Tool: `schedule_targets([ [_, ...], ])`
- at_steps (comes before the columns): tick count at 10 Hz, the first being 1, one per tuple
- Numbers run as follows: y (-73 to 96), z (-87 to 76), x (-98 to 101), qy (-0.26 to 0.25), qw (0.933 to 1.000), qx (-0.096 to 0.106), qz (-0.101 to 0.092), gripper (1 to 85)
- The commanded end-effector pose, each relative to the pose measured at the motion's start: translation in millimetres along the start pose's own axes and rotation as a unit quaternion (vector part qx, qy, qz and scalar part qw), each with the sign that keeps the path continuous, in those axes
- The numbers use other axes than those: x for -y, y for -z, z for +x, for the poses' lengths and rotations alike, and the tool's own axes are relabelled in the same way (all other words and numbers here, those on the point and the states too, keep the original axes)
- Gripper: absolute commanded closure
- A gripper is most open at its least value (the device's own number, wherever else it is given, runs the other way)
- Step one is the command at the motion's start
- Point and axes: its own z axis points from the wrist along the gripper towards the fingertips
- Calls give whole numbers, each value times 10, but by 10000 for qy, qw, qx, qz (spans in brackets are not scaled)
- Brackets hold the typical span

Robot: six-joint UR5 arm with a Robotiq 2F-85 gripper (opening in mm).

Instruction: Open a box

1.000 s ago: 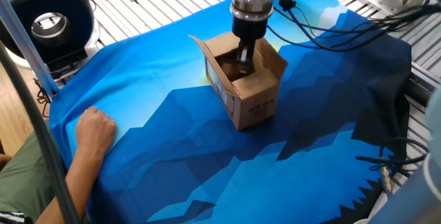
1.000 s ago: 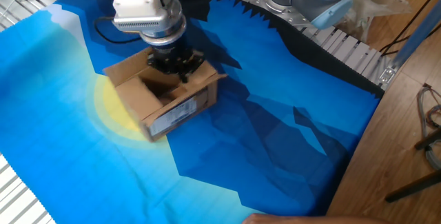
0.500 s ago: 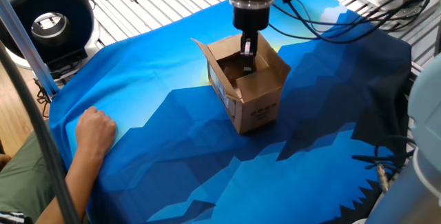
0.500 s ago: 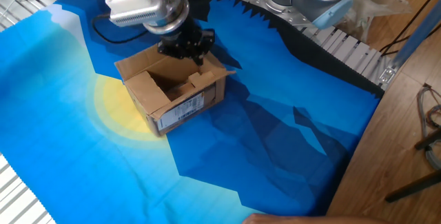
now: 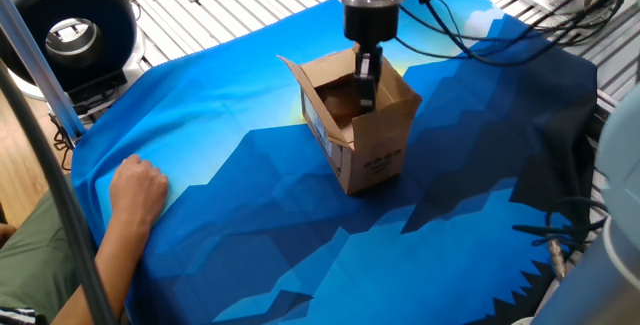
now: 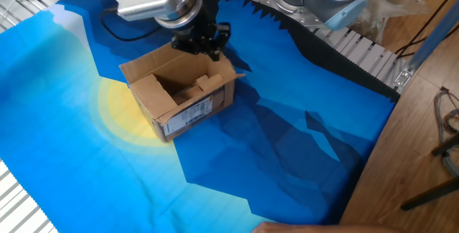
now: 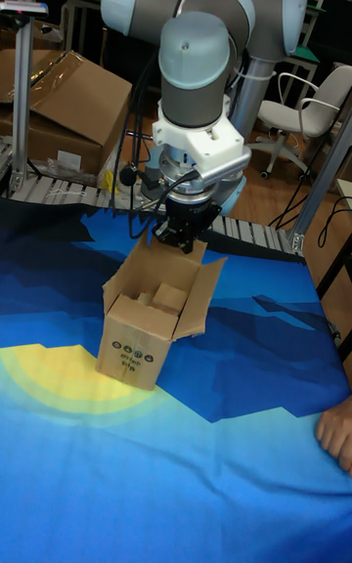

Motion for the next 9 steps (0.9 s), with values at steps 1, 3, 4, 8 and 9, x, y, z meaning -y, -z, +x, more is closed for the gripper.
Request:
schedule_targets([
  [1,-174,81,-142,-206,9996,46,-167,843],
  [3,-314,28,-159,-275,9994,199,-112,843],
  [4,-402,-37,-138,-284,9991,328,-12,843],
  [8,-394,-97,96,-170,9976,435,504,843],
  [9,-312,-52,109,-167,9978,360,537,843],
])
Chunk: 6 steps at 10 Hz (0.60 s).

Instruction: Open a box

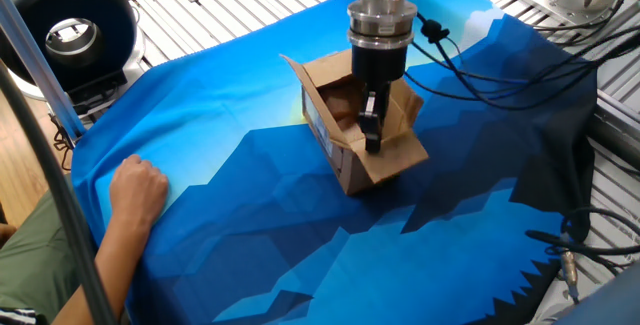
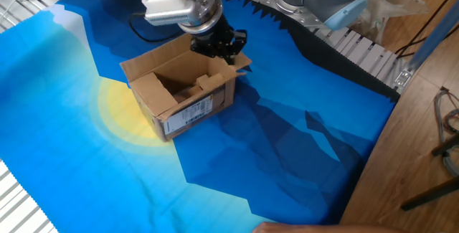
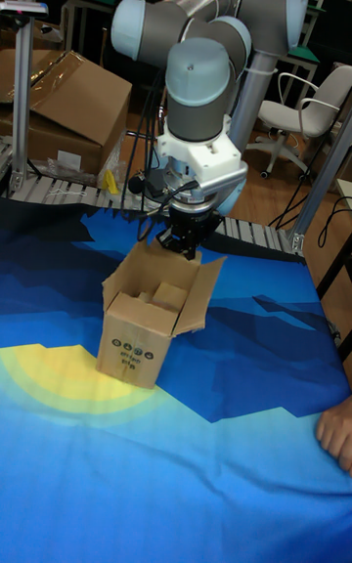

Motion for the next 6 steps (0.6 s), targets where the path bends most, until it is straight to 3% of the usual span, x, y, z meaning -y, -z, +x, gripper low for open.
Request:
schedule_targets([
  [1,188,43,31,-45,9999,-88,101,843],
  [3,429,80,-11,-145,9993,-305,127,843],
  [6,519,-44,30,-87,9991,-376,196,843],
])
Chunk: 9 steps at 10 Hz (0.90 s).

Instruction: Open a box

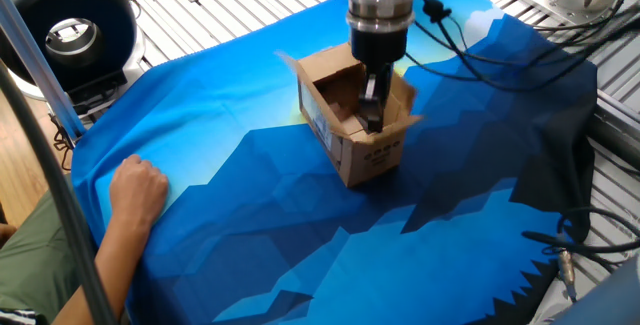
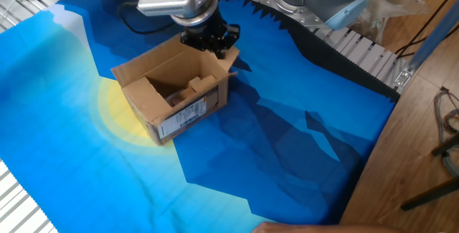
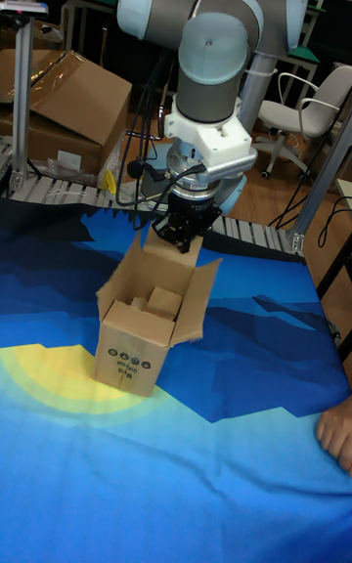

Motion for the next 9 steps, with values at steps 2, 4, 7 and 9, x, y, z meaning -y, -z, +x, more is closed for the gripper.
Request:
schedule_targets([
  [2,96,-220,86,111,9998,50,136,843],
  [4,67,-367,247,260,9988,119,395,843],
  [7,-33,-633,589,664,9932,303,905,843],
  [9,-16,-728,728,835,9903,335,1061,843],
])
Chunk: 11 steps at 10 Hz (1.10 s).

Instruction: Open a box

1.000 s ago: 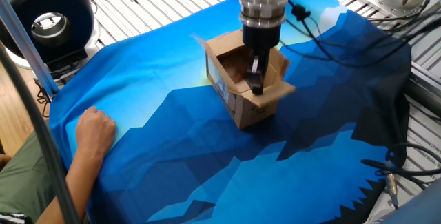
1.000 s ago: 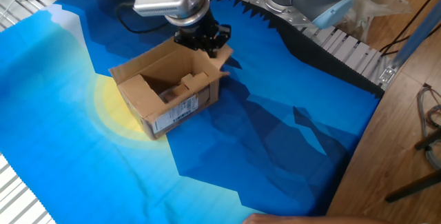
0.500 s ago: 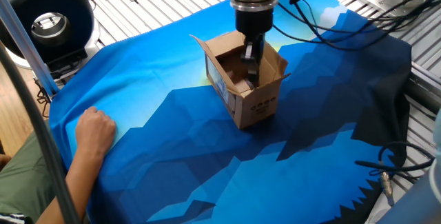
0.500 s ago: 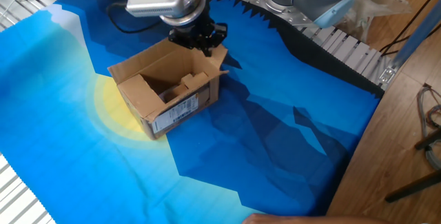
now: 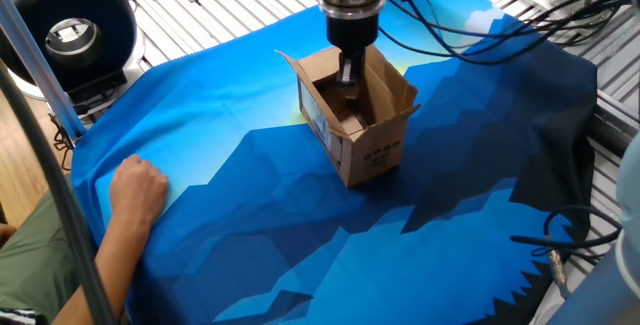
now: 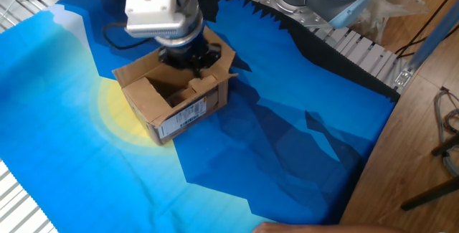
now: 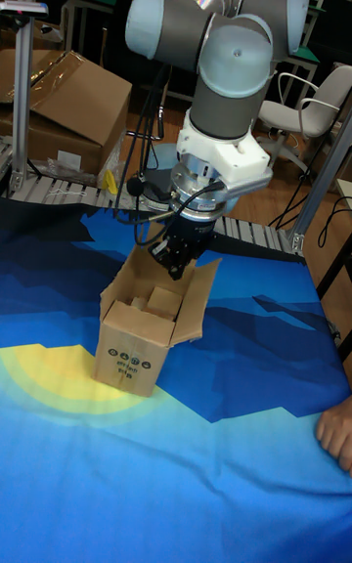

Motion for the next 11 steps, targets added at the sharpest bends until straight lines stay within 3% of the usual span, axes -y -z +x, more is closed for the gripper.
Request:
schedule_targets([
  [1,-53,-186,262,354,9989,155,266,843],
  [6,-140,-307,410,555,9969,327,459,843],
  [10,-103,-423,584,665,9938,476,759,843],
  [11,-58,-487,664,712,9917,564,909,843],
])
